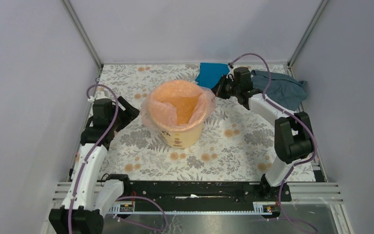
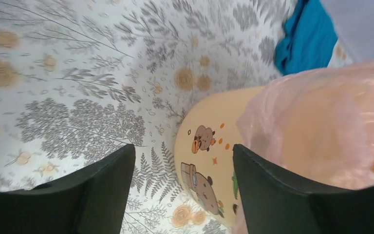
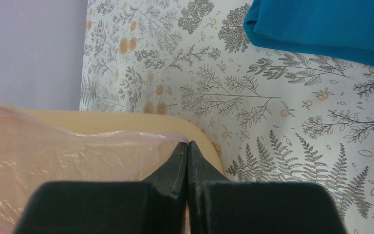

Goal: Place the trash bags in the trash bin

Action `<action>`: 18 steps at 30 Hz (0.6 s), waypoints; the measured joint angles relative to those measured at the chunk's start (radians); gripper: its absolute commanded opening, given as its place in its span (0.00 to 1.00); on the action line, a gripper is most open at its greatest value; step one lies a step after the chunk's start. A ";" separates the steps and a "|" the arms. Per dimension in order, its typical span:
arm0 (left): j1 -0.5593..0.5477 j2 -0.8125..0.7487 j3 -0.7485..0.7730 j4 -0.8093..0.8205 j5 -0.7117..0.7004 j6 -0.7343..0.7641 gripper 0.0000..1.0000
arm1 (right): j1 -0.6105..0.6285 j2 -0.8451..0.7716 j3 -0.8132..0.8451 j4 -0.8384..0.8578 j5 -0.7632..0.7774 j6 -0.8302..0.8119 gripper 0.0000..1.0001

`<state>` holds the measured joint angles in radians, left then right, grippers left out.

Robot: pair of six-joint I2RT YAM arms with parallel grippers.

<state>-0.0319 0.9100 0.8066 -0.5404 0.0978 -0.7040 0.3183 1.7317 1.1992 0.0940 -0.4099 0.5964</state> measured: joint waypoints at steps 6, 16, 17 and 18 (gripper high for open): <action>0.017 -0.101 0.124 -0.148 -0.089 0.011 0.96 | -0.006 0.000 0.000 0.001 -0.003 0.000 0.00; 0.017 -0.095 0.061 -0.095 0.094 0.013 0.81 | -0.005 0.000 0.000 0.003 -0.032 0.003 0.00; 0.017 -0.080 0.039 -0.069 0.127 0.009 0.80 | -0.006 0.000 0.000 0.006 -0.037 0.005 0.00; 0.017 -0.061 0.018 -0.043 0.151 0.002 0.76 | -0.005 0.000 0.000 0.008 -0.041 0.006 0.00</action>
<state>-0.0147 0.8486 0.8246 -0.5838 0.2485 -0.7017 0.3130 1.7321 1.1992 0.1017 -0.4507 0.6029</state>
